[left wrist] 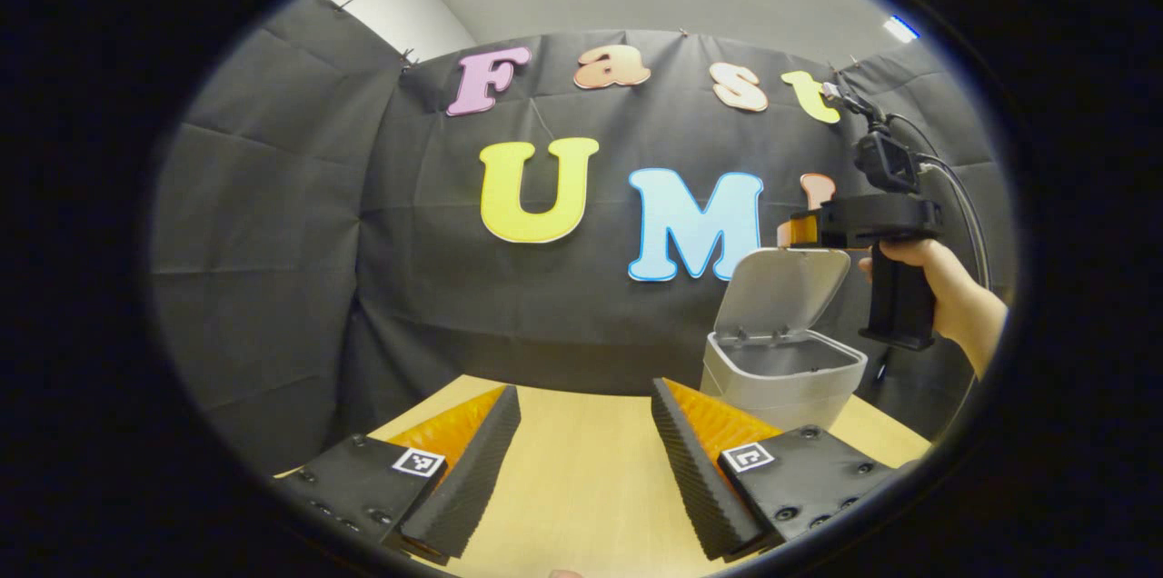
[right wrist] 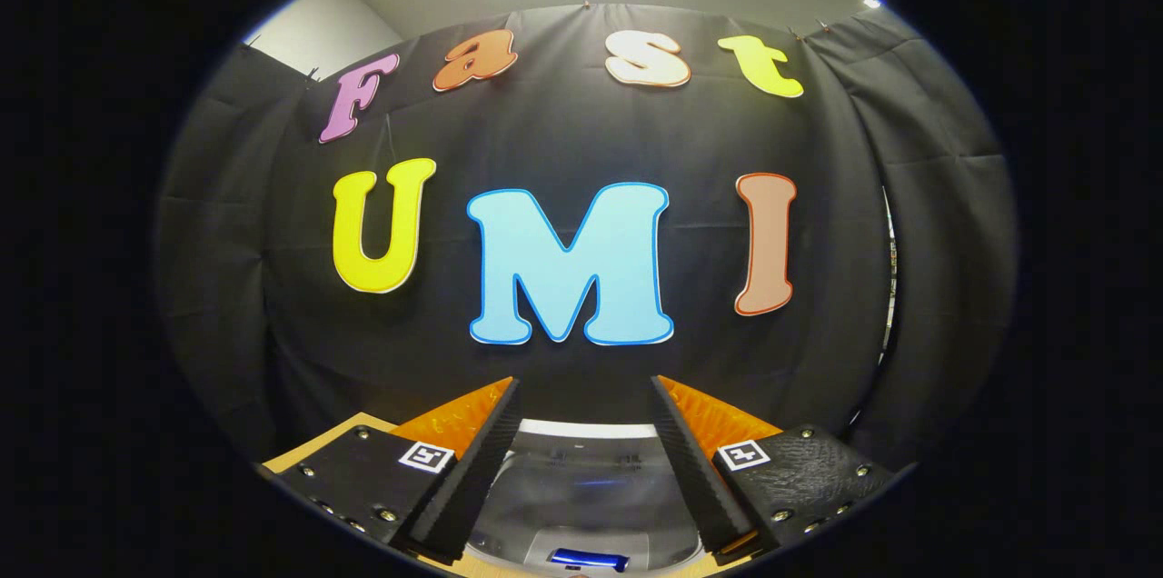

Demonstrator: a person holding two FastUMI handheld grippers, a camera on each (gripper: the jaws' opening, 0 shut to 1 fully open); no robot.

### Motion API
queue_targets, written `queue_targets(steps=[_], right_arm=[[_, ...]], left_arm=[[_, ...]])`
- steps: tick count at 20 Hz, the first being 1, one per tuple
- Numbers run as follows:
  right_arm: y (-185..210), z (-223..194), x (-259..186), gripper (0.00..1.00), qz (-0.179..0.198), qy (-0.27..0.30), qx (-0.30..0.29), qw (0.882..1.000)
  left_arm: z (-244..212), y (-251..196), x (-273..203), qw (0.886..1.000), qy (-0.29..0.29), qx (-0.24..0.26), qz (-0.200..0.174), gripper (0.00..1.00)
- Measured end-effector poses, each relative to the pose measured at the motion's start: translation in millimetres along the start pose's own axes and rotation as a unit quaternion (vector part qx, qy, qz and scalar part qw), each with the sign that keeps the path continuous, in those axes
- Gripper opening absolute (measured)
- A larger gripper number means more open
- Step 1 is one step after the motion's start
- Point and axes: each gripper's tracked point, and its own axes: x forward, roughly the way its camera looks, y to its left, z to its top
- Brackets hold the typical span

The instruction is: Press the lid of the desktop garbage bin to open it, pick up the crumpled paper on the desktop and throw it into the bin, then pick up the pop can on the desktop and drop it into the bin, and finally close the garbage bin lid.

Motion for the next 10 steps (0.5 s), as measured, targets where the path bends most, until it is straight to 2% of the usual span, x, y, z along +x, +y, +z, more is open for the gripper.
queue_targets(steps=[6,8,10], right_arm=[[1.6,-28.3,-23.3,0.9,0.0,0.002,0.005,1.0],[2.0,-38.6,-28.0,0.95,0.004,0.004,0.008,1.0],[3.5,-47.0,-30.5,0.95,0.003,0.01,0.008,1.0]], left_arm=[[0.2,-7.1,-0.6,1.0,0.0,0.002,-0.006,0.96],[-0.7,-9.6,-1.4,1.0,0.0,0.008,-0.009,0.96],[-2.5,-12.2,-1.2,1.0,0.003,0.011,-0.01,0.96]])
